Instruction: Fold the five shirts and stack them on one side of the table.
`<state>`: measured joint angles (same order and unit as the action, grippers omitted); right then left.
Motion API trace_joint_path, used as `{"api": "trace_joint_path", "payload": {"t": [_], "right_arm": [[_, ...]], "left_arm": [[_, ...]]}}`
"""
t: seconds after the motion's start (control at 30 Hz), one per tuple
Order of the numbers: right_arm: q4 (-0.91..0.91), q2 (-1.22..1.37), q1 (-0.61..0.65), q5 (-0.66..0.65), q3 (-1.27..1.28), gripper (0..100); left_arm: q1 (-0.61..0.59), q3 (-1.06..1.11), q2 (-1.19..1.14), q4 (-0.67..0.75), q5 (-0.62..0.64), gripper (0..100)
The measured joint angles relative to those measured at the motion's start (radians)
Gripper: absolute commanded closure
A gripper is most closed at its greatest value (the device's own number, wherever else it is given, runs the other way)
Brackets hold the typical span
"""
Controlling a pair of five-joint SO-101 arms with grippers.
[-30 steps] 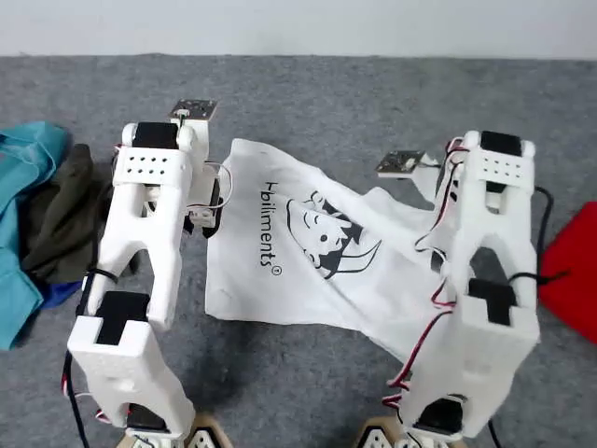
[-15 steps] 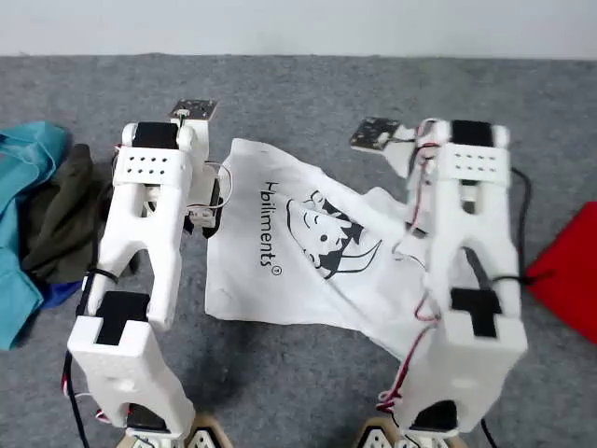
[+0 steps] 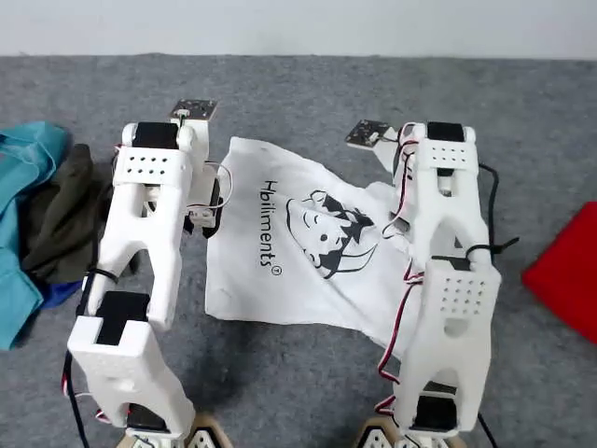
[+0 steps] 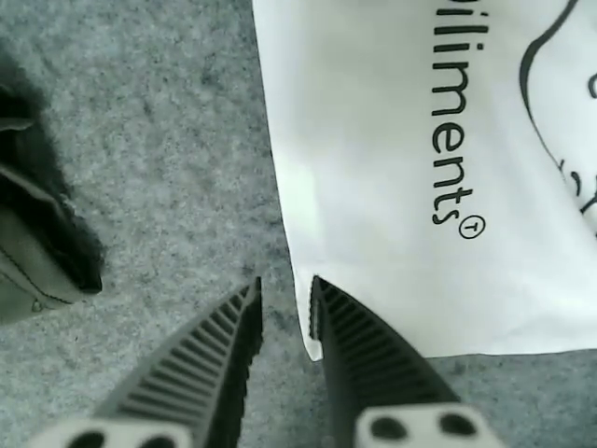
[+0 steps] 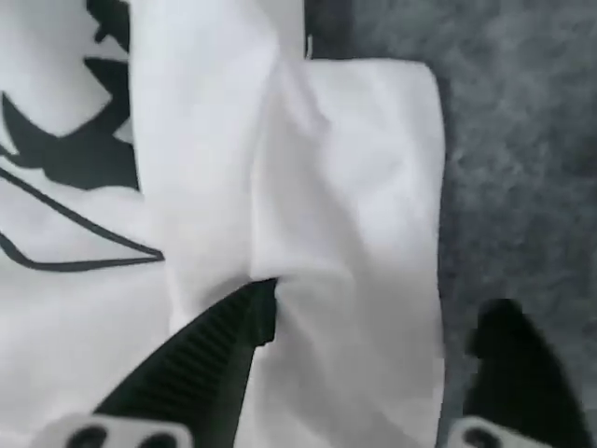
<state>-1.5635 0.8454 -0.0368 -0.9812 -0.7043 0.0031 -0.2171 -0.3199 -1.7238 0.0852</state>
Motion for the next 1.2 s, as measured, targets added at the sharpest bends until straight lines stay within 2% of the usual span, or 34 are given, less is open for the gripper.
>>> {"api": "trace_joint_path", "payload": {"t": [0.03, 0.23, 0.4, 0.6, 0.77, 1.03, 1.1, 1.2], "right_arm": [[-0.006, 0.006, -0.006, 0.000, -0.023, 96.1], [-0.032, 0.009, -0.057, 0.000, -0.218, 98.9], [-0.181, 0.009, -0.054, 0.000, -0.439, 98.9], [-0.193, -0.043, -0.057, 0.000, -0.446, 98.9], [-0.193, -0.233, -0.058, -0.012, -0.176, 98.9], [-0.193, -0.675, -0.015, -0.221, 0.592, 97.7], [-0.190, -0.775, 0.017, -0.250, 0.778, 91.3], [-0.140, -0.885, 0.032, -0.244, 0.982, 73.4]], "left_arm": [[0.000, 0.000, 0.000, 0.000, 0.000, 91], [0.000, 0.000, 0.000, 0.000, 0.000, 91], [0.000, 0.000, 0.000, 0.000, 0.000, 91], [0.000, 0.000, 0.000, 0.000, 0.000, 91], [0.000, 0.000, 0.000, 0.000, 0.000, 91], [0.000, 0.000, 0.000, 0.000, 0.000, 91], [0.000, 0.000, 0.000, 0.000, 0.000, 91], [0.000, 0.000, 0.000, 0.000, 0.000, 91]]}}
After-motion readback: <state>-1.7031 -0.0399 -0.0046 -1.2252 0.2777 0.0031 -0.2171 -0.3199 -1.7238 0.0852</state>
